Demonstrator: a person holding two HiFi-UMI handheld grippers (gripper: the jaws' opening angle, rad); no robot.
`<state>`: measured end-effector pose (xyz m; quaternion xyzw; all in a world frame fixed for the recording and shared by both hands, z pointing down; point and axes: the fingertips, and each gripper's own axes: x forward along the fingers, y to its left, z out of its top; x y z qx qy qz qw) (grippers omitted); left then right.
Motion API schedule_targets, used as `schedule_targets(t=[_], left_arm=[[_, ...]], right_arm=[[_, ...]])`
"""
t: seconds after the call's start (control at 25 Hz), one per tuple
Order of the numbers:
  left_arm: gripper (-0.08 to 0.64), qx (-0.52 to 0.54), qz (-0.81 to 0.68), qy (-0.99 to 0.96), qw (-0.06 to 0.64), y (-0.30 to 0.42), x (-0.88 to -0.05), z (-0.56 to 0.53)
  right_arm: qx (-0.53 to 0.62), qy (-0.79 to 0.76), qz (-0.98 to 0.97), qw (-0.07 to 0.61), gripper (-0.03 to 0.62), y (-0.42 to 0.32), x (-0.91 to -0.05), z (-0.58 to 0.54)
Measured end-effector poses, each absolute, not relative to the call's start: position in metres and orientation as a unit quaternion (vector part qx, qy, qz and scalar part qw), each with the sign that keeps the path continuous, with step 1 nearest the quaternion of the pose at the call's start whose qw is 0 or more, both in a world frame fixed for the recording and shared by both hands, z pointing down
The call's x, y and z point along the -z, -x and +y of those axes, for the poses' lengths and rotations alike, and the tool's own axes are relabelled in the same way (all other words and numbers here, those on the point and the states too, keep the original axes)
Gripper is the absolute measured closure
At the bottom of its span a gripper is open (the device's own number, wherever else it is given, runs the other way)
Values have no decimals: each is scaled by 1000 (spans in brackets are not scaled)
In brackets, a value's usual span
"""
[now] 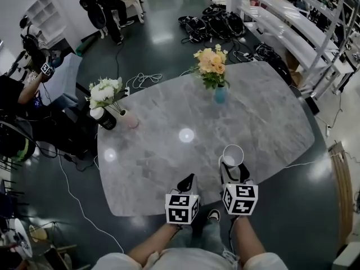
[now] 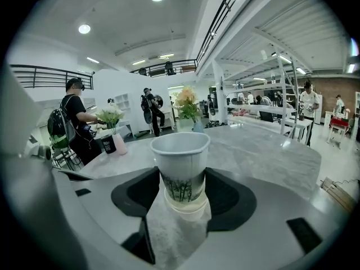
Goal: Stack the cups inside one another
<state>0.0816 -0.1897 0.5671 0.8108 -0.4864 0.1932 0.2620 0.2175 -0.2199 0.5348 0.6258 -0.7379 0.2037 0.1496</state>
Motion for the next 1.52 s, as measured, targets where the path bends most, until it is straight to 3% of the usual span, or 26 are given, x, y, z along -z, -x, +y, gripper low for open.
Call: schedule_targets(t=[0.56, 1.52], left_arm=[[565, -196, -490, -807, 266, -74, -573, -187], [565, -164, -491, -815, 260, -64, -550, -182]], right_arm=[[-207, -640, -719, 175, 351, -219, -551, -219], [-223, -659, -703, 144, 351, -221, -520, -204]])
